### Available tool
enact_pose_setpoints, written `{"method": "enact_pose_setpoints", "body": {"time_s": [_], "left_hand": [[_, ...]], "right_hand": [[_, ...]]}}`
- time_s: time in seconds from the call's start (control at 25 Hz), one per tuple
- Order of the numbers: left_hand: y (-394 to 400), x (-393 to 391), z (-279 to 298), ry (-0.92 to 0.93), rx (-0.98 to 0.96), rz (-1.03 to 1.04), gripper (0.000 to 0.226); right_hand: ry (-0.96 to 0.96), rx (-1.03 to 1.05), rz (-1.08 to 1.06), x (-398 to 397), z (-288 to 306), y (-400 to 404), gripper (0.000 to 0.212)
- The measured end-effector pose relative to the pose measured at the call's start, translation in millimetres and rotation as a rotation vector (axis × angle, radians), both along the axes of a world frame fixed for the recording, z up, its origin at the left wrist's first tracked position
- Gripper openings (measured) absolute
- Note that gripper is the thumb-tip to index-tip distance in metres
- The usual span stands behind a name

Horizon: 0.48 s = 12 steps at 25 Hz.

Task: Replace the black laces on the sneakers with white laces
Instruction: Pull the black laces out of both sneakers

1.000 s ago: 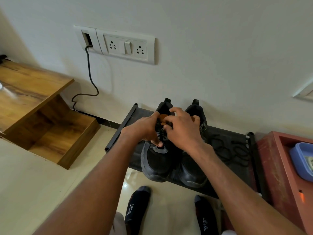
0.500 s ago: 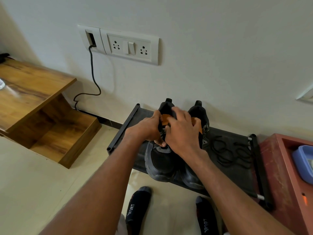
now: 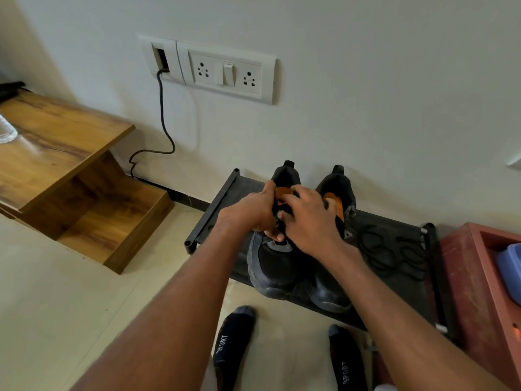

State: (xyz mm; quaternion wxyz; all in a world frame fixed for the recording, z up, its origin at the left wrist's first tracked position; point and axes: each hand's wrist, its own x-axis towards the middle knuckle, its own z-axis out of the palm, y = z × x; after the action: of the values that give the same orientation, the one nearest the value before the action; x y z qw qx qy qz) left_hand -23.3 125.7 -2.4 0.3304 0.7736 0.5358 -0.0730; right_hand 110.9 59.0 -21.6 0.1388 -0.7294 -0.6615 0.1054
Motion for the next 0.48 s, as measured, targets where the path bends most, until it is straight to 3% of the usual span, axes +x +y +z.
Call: {"method": "enact_pose_setpoints", "body": {"time_s": [0.16,0.24,0.28,0.32,0.36,0.4,0.48], "left_hand": [[-0.6,0.6,1.0,0.018,0.005,0.006,0.102],[-1.5,0.5,2.1,0.023,0.008,0.013,0.104],[-1.8,0.0,2.8,0.023,0.009,0.014,0.104],[-1.2,-0.8,2.3,0.021,0.013,0.013,0.104],[-0.4,-1.3,1.5,0.018,0.017,0.012,0.103],[0.5,-1.2,0.2,0.015,0.02,0.013,0.102],[1.8,-0.3,-1.6,0.015,0.022,0.019,0.1]], "right_hand": [[0.109,0.207,-0.081,-3.5,-2.8,3.1,0.019],[0.602,0.367,-0.22,1.5,12.8,5.0,0.015],[0.929,0.34,-0.262,0.3,20.9,4.7,0.014],[1.133,0.263,-0.268,-2.9,26.3,3.5,0.015],[1.145,0.203,-0.226,-5.3,27.7,2.6,0.014],[1.019,0.172,-0.167,-6.2,24.3,2.0,0.014],[0.587,0.171,-0.074,-5.0,8.8,1.3,0.027]]}}
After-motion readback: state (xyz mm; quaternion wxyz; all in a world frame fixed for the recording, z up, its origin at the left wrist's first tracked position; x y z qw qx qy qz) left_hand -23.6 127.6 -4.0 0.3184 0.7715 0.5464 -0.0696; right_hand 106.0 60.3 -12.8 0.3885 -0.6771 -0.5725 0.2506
